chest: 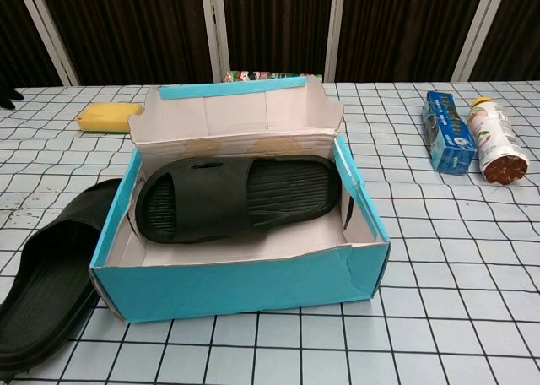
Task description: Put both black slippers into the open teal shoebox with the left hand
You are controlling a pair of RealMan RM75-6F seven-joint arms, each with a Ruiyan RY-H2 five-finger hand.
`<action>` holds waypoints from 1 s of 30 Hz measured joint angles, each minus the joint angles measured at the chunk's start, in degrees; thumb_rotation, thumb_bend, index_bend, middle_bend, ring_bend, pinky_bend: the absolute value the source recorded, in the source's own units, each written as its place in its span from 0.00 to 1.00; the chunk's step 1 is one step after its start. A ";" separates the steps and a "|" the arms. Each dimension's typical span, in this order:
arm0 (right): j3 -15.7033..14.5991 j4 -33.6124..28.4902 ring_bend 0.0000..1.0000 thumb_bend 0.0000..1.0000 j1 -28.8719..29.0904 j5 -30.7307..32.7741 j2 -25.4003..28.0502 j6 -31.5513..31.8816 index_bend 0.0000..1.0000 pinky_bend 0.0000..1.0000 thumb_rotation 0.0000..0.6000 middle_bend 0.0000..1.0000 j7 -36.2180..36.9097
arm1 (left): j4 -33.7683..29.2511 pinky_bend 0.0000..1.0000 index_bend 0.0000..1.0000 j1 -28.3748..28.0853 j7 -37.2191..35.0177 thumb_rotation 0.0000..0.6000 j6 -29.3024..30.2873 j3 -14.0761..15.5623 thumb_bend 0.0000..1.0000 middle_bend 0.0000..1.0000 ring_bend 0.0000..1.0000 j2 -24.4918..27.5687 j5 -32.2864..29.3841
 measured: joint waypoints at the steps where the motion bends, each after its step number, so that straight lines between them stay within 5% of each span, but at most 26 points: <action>1: 0.02 0.06 0.20 0.36 0.01 0.12 0.00 -0.07 0.24 0.09 1.00 0.16 0.05 | 0.52 0.10 0.09 -0.36 -1.24 1.00 -2.11 -0.15 0.17 0.09 0.00 0.06 -0.92; 9: -0.02 -0.22 0.20 0.36 0.39 1.06 0.45 -1.55 0.24 0.09 1.00 0.16 0.14 | 7.67 0.09 0.09 -5.65 -4.96 1.00 -13.19 -2.20 0.17 0.11 0.00 -3.57 -6.34; 30: 0.03 -0.30 0.20 0.36 0.02 0.45 0.55 -0.16 0.24 0.09 1.00 0.16 -0.21 | 13.80 0.08 0.14 -13.87 3.48 1.00 -19.93 -2.18 0.18 0.22 0.00 -13.36 -12.10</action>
